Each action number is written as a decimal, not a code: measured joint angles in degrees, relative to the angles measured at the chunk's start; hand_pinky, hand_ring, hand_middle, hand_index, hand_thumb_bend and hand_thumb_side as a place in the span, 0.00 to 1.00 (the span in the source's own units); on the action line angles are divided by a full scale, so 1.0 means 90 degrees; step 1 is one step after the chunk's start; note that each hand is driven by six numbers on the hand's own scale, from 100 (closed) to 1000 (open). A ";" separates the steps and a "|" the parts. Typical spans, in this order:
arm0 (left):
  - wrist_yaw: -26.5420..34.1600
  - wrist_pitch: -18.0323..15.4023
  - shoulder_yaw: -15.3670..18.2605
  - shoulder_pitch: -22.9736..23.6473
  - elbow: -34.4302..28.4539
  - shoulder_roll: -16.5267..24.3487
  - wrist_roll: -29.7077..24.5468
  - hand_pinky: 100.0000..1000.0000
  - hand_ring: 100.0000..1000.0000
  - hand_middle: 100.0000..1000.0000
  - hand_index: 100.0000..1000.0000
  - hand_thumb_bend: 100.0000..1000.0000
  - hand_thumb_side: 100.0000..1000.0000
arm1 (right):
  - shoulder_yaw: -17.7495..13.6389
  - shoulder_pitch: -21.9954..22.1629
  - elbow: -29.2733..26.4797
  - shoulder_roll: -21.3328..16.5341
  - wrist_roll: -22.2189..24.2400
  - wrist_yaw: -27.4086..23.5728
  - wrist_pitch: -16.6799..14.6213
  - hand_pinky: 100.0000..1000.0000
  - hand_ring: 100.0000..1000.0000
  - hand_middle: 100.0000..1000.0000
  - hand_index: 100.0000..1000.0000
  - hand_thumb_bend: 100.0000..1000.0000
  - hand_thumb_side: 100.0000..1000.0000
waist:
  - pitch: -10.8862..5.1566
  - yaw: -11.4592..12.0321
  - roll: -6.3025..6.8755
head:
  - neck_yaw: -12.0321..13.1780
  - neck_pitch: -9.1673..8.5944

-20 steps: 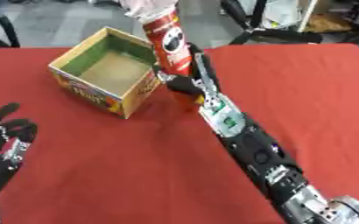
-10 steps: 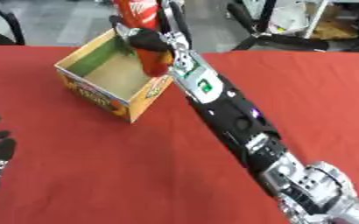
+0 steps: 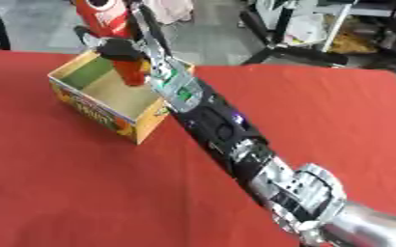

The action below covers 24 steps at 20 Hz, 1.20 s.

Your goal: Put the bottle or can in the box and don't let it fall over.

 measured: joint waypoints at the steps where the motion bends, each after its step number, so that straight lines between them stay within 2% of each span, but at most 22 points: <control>1: 0.0000 -0.0002 -0.0001 0.0000 0.0000 0.0000 -0.0013 0.77 0.76 0.86 0.91 0.54 0.78 | -0.0069 0.0027 0.0062 0.0000 -0.0072 0.0245 0.0072 0.92 1.00 0.97 1.00 0.80 0.54 | 0.0000 -0.0010 -0.0005 | -0.0007 -0.0014; 2: 0.0000 -0.0003 -0.0001 0.0000 0.0000 0.0000 -0.0016 0.77 0.76 0.86 0.91 0.55 0.78 | -0.0135 0.0050 0.0117 -0.0001 -0.0166 0.0421 0.0140 0.92 1.00 0.96 1.00 0.70 0.59 | 0.0000 -0.0032 -0.0006 | -0.0015 -0.0027; 3: 0.0000 -0.0003 -0.0002 0.0000 0.0000 0.0000 -0.0017 0.77 0.76 0.86 0.91 0.54 0.78 | -0.0198 0.0074 0.0154 -0.0012 -0.0263 0.0532 0.0191 0.91 1.00 0.96 1.00 0.79 0.53 | -0.0002 -0.0052 -0.0007 | -0.0017 -0.0035; 6: 0.0001 -0.0002 -0.0001 0.0015 0.0000 0.0001 -0.0016 0.77 0.76 0.86 0.91 0.54 0.78 | -0.0305 0.0137 0.0168 -0.0069 -0.0529 0.0550 0.0238 0.88 0.98 0.95 1.00 0.74 0.53 | -0.0023 -0.0145 -0.0006 | -0.0011 -0.0038; 8: 0.0001 0.0001 0.0004 0.0070 0.0001 0.0001 -0.0013 0.77 0.76 0.86 0.91 0.54 0.78 | -0.0310 0.0225 0.0031 -0.0144 -0.0591 0.0359 0.0191 0.86 0.96 0.94 1.00 0.68 0.49 | -0.0074 -0.0286 -0.0003 | 0.0047 -0.0033; 9: 0.0001 0.0005 0.0006 0.0091 0.0001 0.0001 -0.0008 0.77 0.76 0.86 0.91 0.54 0.78 | -0.0303 0.0293 -0.0101 -0.0211 -0.0579 0.0206 0.0161 0.82 0.93 0.91 0.99 0.58 0.45 | -0.0108 -0.0357 0.0003 | 0.0093 -0.0027; 11: 0.0001 0.0024 0.0034 0.0190 0.0004 0.0003 0.0020 0.77 0.76 0.86 0.91 0.54 0.78 | -0.0213 0.0528 -0.0543 -0.0351 -0.0416 -0.0231 0.0046 0.80 0.91 0.89 0.98 0.50 0.43 | -0.0193 -0.0604 0.0025 | 0.0280 0.0030; 14: 0.0001 0.0049 0.0121 0.0358 0.0009 0.0013 0.0098 0.77 0.76 0.86 0.91 0.54 0.78 | -0.0090 0.1288 -0.1627 -0.0694 -0.0039 -0.1102 -0.0074 0.79 0.90 0.88 0.96 0.44 0.42 | -0.0408 -0.1063 0.0035 | 0.0697 0.0190; 18: -0.0020 0.0092 0.0298 0.0566 0.0045 0.0073 0.0270 0.77 0.76 0.86 0.91 0.54 0.78 | -0.0006 0.2824 -0.3401 -0.1087 0.0322 -0.1993 0.0067 0.77 0.88 0.85 0.90 0.39 0.44 | -0.0515 -0.1737 0.0031 | 0.1340 0.0434; 21: -0.0065 0.0121 0.0417 0.0695 0.0047 0.0134 0.0398 0.77 0.76 0.86 0.91 0.54 0.78 | -0.0054 0.3851 -0.4427 -0.1171 0.0486 -0.2096 0.0175 0.77 0.88 0.85 0.90 0.37 0.45 | -0.0657 -0.2041 0.0030 | 0.1800 0.0625; 24: -0.0085 0.0139 0.0478 0.0797 0.0058 0.0164 0.0470 0.77 0.76 0.87 0.91 0.54 0.78 | -0.0198 0.4758 -0.5019 -0.1113 0.0598 -0.1785 0.0136 0.77 0.87 0.85 0.92 0.37 0.46 | -0.0707 -0.2243 0.0069 | 0.2135 0.0770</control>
